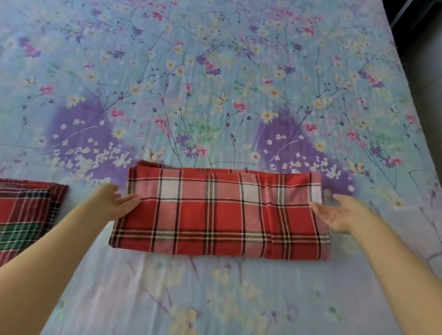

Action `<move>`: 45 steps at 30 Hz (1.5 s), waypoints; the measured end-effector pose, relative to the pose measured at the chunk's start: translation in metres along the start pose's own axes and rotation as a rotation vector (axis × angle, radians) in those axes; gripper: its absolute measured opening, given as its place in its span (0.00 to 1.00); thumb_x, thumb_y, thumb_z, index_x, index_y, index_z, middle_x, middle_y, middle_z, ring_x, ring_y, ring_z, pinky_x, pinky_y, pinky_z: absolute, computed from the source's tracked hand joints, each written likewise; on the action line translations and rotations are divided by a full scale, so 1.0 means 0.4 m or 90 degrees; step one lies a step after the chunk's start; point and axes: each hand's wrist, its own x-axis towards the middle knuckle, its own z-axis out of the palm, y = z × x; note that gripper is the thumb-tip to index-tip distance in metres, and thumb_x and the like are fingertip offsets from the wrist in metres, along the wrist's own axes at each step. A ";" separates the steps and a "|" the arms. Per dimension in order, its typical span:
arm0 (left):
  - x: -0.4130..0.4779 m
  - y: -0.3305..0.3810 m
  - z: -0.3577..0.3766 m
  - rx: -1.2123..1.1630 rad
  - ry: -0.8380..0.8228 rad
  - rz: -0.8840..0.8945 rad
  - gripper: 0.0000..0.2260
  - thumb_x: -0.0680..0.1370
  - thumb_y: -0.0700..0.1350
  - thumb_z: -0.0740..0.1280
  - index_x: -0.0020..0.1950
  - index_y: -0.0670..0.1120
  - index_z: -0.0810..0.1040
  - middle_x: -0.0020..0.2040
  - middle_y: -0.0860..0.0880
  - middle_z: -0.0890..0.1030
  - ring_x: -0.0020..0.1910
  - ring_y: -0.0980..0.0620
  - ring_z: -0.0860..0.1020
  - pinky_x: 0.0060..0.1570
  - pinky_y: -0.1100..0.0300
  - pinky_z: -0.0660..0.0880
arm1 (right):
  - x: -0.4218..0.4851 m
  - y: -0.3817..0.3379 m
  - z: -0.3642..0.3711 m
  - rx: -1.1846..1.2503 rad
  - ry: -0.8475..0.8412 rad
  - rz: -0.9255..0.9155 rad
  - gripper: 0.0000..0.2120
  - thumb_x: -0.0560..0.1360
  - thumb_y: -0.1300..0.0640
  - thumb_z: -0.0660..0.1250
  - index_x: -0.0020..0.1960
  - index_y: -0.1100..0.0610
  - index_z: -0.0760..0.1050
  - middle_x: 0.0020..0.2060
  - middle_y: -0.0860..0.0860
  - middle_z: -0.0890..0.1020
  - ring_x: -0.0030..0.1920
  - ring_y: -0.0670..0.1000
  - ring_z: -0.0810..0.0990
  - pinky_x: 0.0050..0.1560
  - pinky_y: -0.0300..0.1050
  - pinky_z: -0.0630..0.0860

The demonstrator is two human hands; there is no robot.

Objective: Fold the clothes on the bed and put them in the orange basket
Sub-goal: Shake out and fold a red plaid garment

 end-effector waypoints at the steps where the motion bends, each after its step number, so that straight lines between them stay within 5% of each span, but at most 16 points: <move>1: 0.020 -0.022 0.011 0.084 0.004 0.075 0.20 0.81 0.45 0.56 0.71 0.41 0.61 0.60 0.41 0.72 0.50 0.44 0.77 0.59 0.53 0.73 | 0.024 0.009 0.009 -0.094 0.022 -0.057 0.14 0.81 0.52 0.57 0.45 0.62 0.70 0.36 0.65 0.77 0.28 0.57 0.81 0.27 0.50 0.78; 4: 0.021 -0.108 0.021 0.503 0.080 0.416 0.21 0.75 0.51 0.64 0.65 0.44 0.68 0.58 0.42 0.77 0.52 0.39 0.78 0.54 0.46 0.73 | 0.079 0.076 -0.016 -0.609 0.204 -0.279 0.22 0.73 0.39 0.62 0.51 0.58 0.76 0.45 0.59 0.80 0.46 0.60 0.80 0.48 0.50 0.75; 6: 0.036 -0.159 0.002 0.693 0.195 0.584 0.19 0.77 0.48 0.63 0.65 0.40 0.70 0.57 0.38 0.77 0.55 0.35 0.75 0.55 0.45 0.70 | 0.102 0.132 -0.039 -0.757 0.211 -0.330 0.23 0.72 0.41 0.66 0.54 0.59 0.75 0.51 0.59 0.81 0.53 0.61 0.79 0.53 0.49 0.73; 8: 0.053 -0.174 -0.017 0.725 0.317 0.543 0.21 0.78 0.49 0.63 0.65 0.37 0.70 0.58 0.32 0.74 0.58 0.33 0.72 0.57 0.44 0.67 | 0.132 0.175 -0.058 -0.749 0.180 -0.336 0.25 0.72 0.42 0.68 0.56 0.62 0.74 0.51 0.60 0.81 0.54 0.62 0.79 0.51 0.50 0.73; 11: 0.113 -0.176 -0.033 0.750 0.309 0.487 0.19 0.79 0.51 0.62 0.58 0.36 0.75 0.53 0.30 0.75 0.54 0.31 0.73 0.53 0.45 0.69 | 0.159 0.203 -0.064 -0.638 0.173 -0.360 0.21 0.72 0.45 0.69 0.51 0.62 0.73 0.43 0.57 0.79 0.49 0.61 0.79 0.44 0.48 0.70; 14: 0.130 -0.150 -0.015 0.693 0.278 0.575 0.13 0.80 0.47 0.60 0.48 0.37 0.74 0.48 0.32 0.77 0.48 0.34 0.75 0.45 0.48 0.68 | 0.179 0.216 -0.064 -0.574 0.183 -0.372 0.15 0.73 0.49 0.69 0.45 0.61 0.72 0.40 0.57 0.78 0.45 0.61 0.78 0.42 0.49 0.69; 18: 0.091 -0.126 0.025 0.466 0.270 0.764 0.10 0.80 0.41 0.58 0.48 0.34 0.73 0.47 0.35 0.75 0.47 0.39 0.72 0.45 0.52 0.64 | 0.190 0.233 -0.068 -0.603 0.247 -0.425 0.10 0.76 0.55 0.65 0.41 0.61 0.70 0.40 0.63 0.78 0.45 0.65 0.77 0.40 0.49 0.66; 24: 0.144 -0.145 0.046 0.602 0.373 0.513 0.14 0.81 0.44 0.58 0.60 0.36 0.71 0.59 0.30 0.74 0.59 0.32 0.71 0.57 0.45 0.65 | 0.156 0.244 -0.034 -0.625 0.340 -0.469 0.08 0.78 0.61 0.59 0.47 0.67 0.70 0.45 0.69 0.78 0.48 0.68 0.76 0.44 0.54 0.69; 27: 0.070 -0.183 0.107 0.706 0.416 0.657 0.19 0.78 0.42 0.61 0.68 0.41 0.67 0.67 0.35 0.68 0.66 0.35 0.65 0.65 0.43 0.58 | 0.148 0.236 -0.045 -0.590 0.319 -0.465 0.10 0.79 0.60 0.58 0.48 0.68 0.70 0.44 0.69 0.77 0.49 0.68 0.76 0.45 0.54 0.68; 31: -0.059 -0.383 0.261 0.925 0.043 1.024 0.21 0.78 0.53 0.56 0.70 0.49 0.69 0.71 0.43 0.68 0.71 0.37 0.64 0.70 0.39 0.55 | 0.127 0.189 -0.073 -0.316 0.095 -0.335 0.09 0.73 0.52 0.68 0.46 0.57 0.75 0.37 0.53 0.80 0.39 0.54 0.79 0.39 0.46 0.74; 33: -0.075 -0.490 0.354 1.049 -0.135 0.997 0.24 0.79 0.58 0.51 0.72 0.51 0.66 0.72 0.47 0.67 0.73 0.40 0.62 0.69 0.37 0.51 | 0.105 0.158 -0.078 -0.215 -0.047 -0.240 0.05 0.73 0.57 0.70 0.48 0.56 0.79 0.37 0.50 0.84 0.36 0.48 0.83 0.37 0.45 0.81; 35: -0.065 -0.564 0.417 1.138 -0.174 0.911 0.24 0.79 0.58 0.50 0.73 0.51 0.64 0.73 0.47 0.66 0.74 0.41 0.59 0.68 0.36 0.50 | 0.074 0.132 -0.069 -0.281 -0.134 -0.219 0.06 0.72 0.63 0.70 0.49 0.57 0.79 0.38 0.53 0.85 0.36 0.48 0.84 0.34 0.40 0.81; 38: -0.040 -0.583 0.436 1.211 -0.154 0.854 0.26 0.78 0.57 0.45 0.76 0.53 0.54 0.77 0.46 0.53 0.76 0.40 0.47 0.68 0.33 0.40 | 0.014 0.112 -0.033 -0.441 -0.203 -0.322 0.11 0.72 0.70 0.68 0.50 0.57 0.77 0.44 0.51 0.83 0.39 0.45 0.82 0.34 0.28 0.75; 40: -0.042 -0.548 0.411 1.210 -0.238 0.883 0.26 0.78 0.58 0.49 0.76 0.53 0.54 0.78 0.47 0.47 0.76 0.42 0.43 0.70 0.35 0.37 | -0.047 0.116 0.011 -0.532 -0.207 -0.414 0.16 0.70 0.71 0.67 0.53 0.55 0.74 0.42 0.48 0.82 0.38 0.44 0.80 0.36 0.25 0.73; 42: -0.068 -0.500 0.373 1.000 -0.351 0.839 0.22 0.78 0.53 0.56 0.71 0.52 0.67 0.76 0.47 0.60 0.75 0.46 0.55 0.73 0.47 0.46 | -0.114 0.135 0.064 -0.581 -0.209 -0.497 0.23 0.67 0.66 0.68 0.60 0.51 0.71 0.43 0.47 0.81 0.39 0.47 0.79 0.40 0.32 0.75; 45: -0.110 -0.401 0.282 0.429 -0.283 0.480 0.10 0.80 0.43 0.60 0.54 0.51 0.80 0.55 0.47 0.80 0.53 0.51 0.78 0.54 0.64 0.71 | -0.194 0.200 0.179 -0.696 -0.198 -0.571 0.39 0.65 0.58 0.65 0.73 0.41 0.57 0.46 0.49 0.81 0.42 0.53 0.80 0.43 0.44 0.75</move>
